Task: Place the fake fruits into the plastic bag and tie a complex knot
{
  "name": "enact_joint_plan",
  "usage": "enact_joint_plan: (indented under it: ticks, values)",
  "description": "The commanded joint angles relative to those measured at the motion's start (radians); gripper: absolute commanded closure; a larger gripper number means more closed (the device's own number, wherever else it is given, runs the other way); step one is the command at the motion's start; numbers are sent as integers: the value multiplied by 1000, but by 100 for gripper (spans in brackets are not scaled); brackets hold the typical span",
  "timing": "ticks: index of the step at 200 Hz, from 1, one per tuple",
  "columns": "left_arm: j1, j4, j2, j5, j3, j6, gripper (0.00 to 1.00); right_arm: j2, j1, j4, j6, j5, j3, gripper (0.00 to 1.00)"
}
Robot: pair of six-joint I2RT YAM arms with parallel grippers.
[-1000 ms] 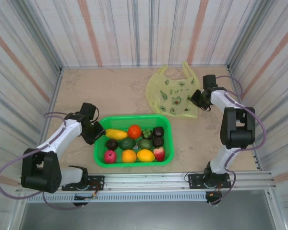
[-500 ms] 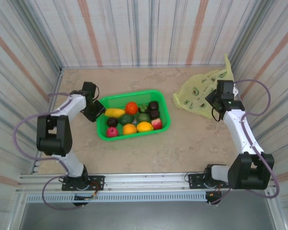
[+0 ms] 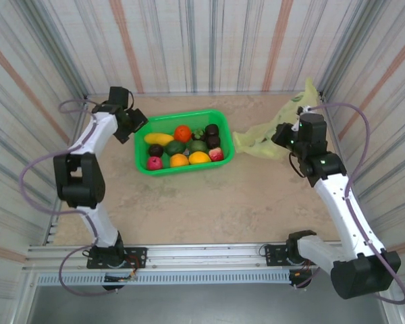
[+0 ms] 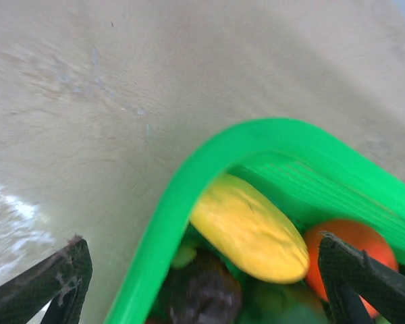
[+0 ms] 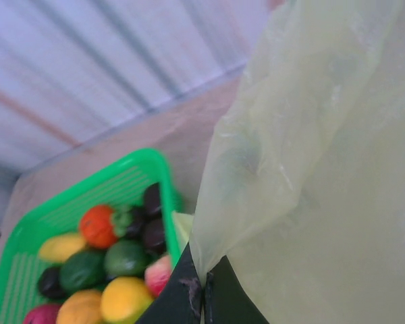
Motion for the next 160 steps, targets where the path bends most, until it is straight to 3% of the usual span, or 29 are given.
enact_joint_plan:
  ticks: [1,50,71,86,115,139,160]
  values:
    - [11,-49,-163,-103,-66,48,11,5,114,33,-196,-38,134,100]
    - [-35,-50,-380,-119,-140,81,11,-24,417,89,-410,-142,250,100]
    - [-68,-52,-435,-139,-151,103,11,-82,474,157,-424,-310,169,100]
    - [-74,-46,-473,-149,-163,117,11,-120,487,187,-406,-366,43,100]
    - [-77,-44,-524,-131,-161,151,12,-76,486,203,-273,-287,-245,100]
    - [-122,-31,-568,-71,-185,199,12,59,478,169,-173,-157,-342,100]
    - [-158,32,-610,11,-274,270,12,185,438,115,-137,-179,-321,100]
